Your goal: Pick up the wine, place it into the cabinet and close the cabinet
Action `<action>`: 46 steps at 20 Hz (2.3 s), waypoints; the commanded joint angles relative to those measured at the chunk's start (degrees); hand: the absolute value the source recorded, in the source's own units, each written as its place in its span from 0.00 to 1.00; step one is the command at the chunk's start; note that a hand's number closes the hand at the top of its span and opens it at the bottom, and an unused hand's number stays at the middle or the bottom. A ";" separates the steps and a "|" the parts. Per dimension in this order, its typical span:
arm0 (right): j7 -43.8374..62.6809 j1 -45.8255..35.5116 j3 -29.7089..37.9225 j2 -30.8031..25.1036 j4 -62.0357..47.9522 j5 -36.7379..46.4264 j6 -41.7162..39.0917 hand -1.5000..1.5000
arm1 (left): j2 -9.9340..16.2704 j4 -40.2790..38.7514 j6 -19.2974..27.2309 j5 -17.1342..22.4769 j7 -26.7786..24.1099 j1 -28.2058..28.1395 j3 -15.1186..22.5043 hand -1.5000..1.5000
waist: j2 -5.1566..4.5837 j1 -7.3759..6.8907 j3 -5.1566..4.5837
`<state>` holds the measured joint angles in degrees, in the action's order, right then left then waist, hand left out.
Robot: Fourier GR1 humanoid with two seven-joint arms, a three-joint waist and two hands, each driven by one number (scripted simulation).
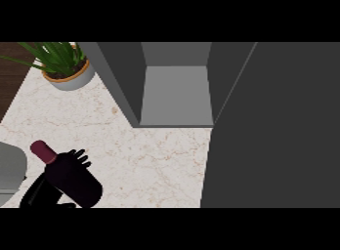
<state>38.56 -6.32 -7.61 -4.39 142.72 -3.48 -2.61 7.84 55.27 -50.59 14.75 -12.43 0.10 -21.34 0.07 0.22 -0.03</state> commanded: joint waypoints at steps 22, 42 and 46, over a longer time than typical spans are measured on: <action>0.31 2.67 4.80 -1.27 3.83 -6.58 -2.49 0.00 | -2.65 11.08 26.27 -15.91 -25.17 1.08 0.18 1.00 | 0.00 -0.05 0.05; 1.85 0.69 2.47 0.41 4.12 -2.64 -1.34 0.00 | -7.83 47.27 39.95 -4.55 7.33 0.65 18.60 1.00 | 0.11 -0.25 0.06; 4.13 3.39 3.89 -0.98 8.53 -6.36 -2.32 0.00 | -7.84 49.63 44.23 -5.97 9.12 0.61 25.13 1.00 | 0.13 0.08 0.07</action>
<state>39.47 -5.89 -6.34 -3.66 142.71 -3.80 -3.67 0.07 100.01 -10.24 8.60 -7.87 1.06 -1.50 0.19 0.12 0.02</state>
